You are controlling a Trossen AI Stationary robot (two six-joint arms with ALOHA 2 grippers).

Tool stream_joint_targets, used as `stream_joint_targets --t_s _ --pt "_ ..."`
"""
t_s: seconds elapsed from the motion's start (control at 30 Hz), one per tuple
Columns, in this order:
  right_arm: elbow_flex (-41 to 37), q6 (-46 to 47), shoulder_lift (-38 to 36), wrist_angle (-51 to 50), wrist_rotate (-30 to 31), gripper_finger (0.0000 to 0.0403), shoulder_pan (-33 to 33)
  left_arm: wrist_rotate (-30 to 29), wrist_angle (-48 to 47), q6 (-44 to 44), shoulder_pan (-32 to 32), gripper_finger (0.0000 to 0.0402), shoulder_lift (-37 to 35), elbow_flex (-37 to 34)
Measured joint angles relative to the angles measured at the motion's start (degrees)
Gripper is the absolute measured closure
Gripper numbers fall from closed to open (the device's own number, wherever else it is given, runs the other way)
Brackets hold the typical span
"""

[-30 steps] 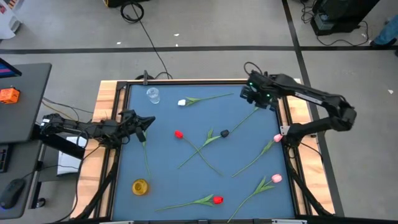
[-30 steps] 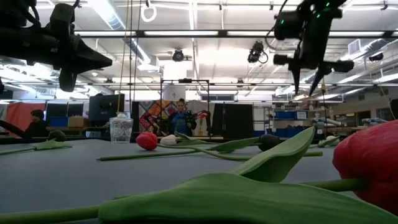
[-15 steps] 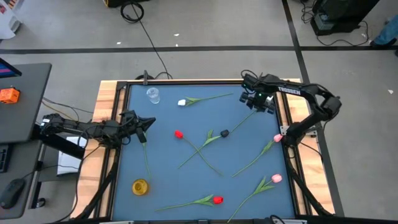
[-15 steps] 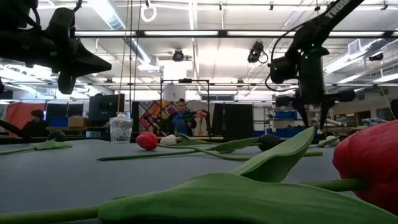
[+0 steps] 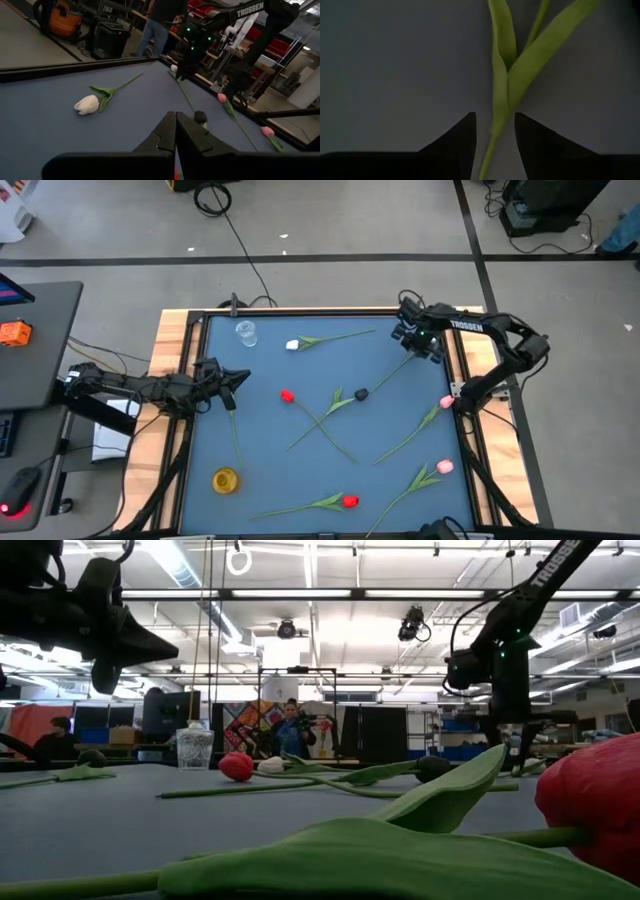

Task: Sort flowers into vase by color
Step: Put the right white tulip into the transparent flower vase

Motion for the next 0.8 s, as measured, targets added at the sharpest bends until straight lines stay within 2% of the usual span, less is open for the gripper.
stream_joint_targets --t_s 0.27,0.43,0.63,0.8 --pt "-4.28 0.84 -0.28 2.98 1.64 0.0284 0.0 0.0 -0.52 0.09 0.0 0.0385 0.0 0.0" --pt "-5.04 -1.75 -0.29 4.2 2.76 0.0317 0.1 0.01 -0.96 0.11 0.07 0.0381 0.0 0.0" --pt "-2.73 -6.96 0.15 5.34 5.43 0.0385 1.36 0.02 -0.01 -0.37 1.69 0.0323 0.0 0.02" --pt "-0.18 -9.94 0.1 6.86 6.11 0.0388 2.99 0.02 2.64 -0.61 2.56 0.026 0.0 0.02"
